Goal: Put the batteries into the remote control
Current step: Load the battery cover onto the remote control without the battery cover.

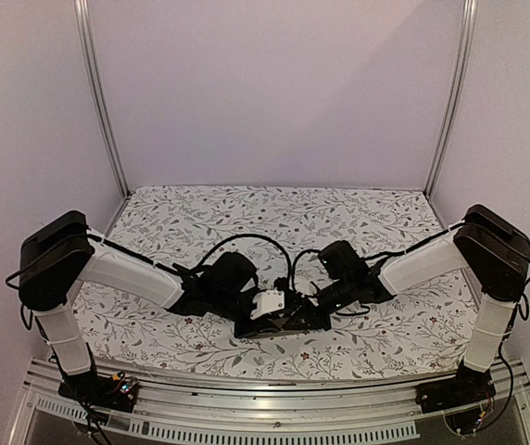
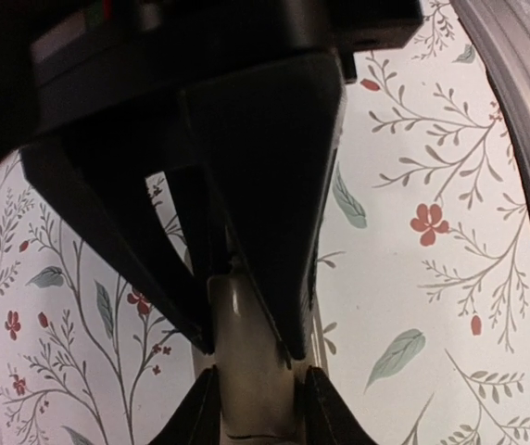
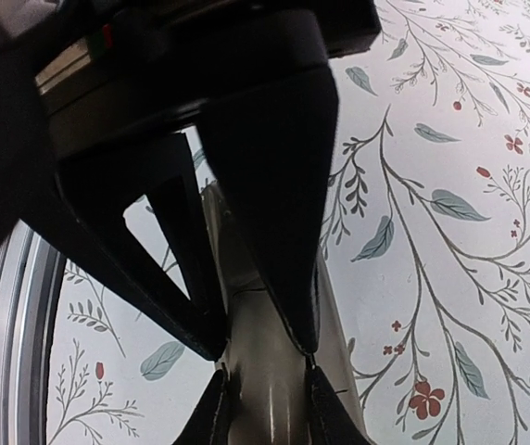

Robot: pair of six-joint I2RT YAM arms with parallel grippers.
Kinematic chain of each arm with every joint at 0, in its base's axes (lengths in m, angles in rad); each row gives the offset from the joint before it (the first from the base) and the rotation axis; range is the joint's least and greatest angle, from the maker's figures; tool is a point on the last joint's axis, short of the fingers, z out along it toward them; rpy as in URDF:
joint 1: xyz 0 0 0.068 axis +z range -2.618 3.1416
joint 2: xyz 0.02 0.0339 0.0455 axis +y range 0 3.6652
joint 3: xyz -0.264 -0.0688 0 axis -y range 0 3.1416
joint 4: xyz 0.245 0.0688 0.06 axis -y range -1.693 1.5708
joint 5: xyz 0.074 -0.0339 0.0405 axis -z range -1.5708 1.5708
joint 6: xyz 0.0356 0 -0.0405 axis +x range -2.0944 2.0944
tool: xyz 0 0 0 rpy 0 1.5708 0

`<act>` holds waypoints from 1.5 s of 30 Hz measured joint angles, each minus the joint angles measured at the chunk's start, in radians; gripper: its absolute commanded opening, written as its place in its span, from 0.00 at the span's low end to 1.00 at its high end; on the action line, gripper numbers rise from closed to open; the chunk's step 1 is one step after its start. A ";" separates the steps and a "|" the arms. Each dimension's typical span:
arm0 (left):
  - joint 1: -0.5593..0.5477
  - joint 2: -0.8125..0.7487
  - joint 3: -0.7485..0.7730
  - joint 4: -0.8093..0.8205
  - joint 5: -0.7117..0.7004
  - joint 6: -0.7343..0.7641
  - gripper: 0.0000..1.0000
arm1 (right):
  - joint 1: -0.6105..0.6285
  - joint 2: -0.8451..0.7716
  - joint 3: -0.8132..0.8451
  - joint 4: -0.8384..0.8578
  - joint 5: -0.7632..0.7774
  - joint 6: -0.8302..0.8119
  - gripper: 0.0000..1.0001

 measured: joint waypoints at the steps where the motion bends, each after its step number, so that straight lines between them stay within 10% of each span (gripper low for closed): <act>1: 0.000 0.000 0.002 -0.002 0.000 0.001 0.28 | 0.000 0.000 0.000 0.000 -0.001 0.003 0.07; 25: -0.010 0.002 0.019 -0.013 -0.006 0.017 0.20 | 0.006 -0.013 0.000 -0.014 0.006 0.029 0.39; 45: -0.020 0.002 0.012 -0.002 -0.041 -0.032 0.17 | -0.008 -0.105 -0.065 -0.007 0.064 0.043 0.42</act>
